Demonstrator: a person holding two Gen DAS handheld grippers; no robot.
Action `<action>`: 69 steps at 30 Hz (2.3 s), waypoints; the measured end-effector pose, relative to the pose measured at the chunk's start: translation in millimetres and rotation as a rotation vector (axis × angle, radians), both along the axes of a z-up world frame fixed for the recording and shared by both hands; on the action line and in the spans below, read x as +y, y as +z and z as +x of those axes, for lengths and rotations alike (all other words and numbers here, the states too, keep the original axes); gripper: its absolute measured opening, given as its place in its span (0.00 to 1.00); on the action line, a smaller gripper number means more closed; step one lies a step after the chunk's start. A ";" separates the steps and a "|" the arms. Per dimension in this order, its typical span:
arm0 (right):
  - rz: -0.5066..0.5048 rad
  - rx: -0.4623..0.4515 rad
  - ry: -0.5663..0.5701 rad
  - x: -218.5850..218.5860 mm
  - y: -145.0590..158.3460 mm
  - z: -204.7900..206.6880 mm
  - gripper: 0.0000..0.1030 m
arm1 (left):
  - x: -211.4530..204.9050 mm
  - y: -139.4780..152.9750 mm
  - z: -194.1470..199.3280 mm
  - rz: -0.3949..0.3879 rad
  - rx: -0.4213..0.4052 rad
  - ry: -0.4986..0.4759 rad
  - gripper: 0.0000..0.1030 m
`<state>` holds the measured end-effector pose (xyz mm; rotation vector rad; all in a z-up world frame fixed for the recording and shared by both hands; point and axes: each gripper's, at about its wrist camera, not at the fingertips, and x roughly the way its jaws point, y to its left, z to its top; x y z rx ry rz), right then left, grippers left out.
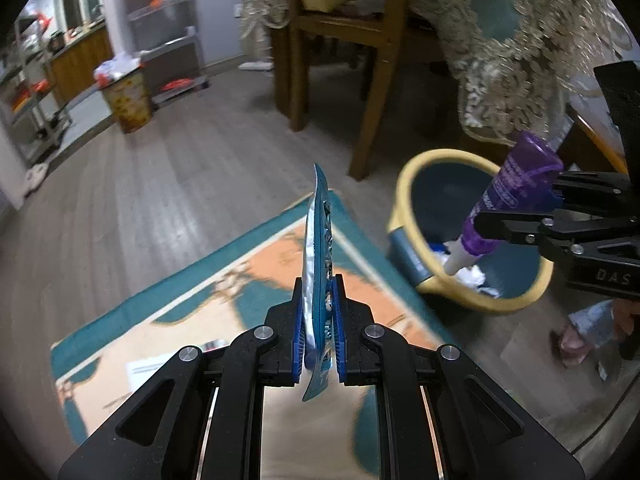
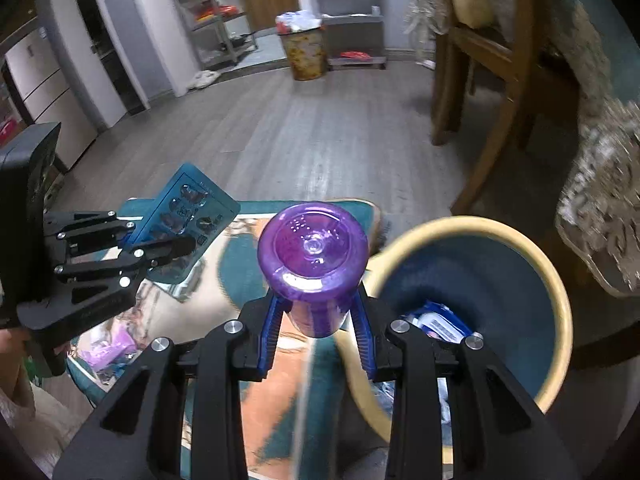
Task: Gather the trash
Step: 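Carry the blister pack and purple bottle over the wastebasket and release both, then move both open tools back toward the remaining trash on the cushion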
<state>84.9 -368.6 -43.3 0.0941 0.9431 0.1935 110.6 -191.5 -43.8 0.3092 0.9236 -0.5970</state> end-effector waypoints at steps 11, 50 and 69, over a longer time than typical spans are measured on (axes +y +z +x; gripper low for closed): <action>-0.009 0.036 -0.192 -82.0 -17.9 -10.2 0.31 | -70.0 -13.3 -12.3 -0.032 0.026 -0.097 0.13; 0.028 0.105 -0.394 -123.4 -41.4 -7.1 0.94 | -109.8 -30.4 -25.0 -0.008 -0.025 -0.083 0.89; -0.019 0.102 -0.312 -75.7 -36.8 10.0 0.94 | -32.6 -1.3 -31.1 0.079 -0.105 0.004 0.92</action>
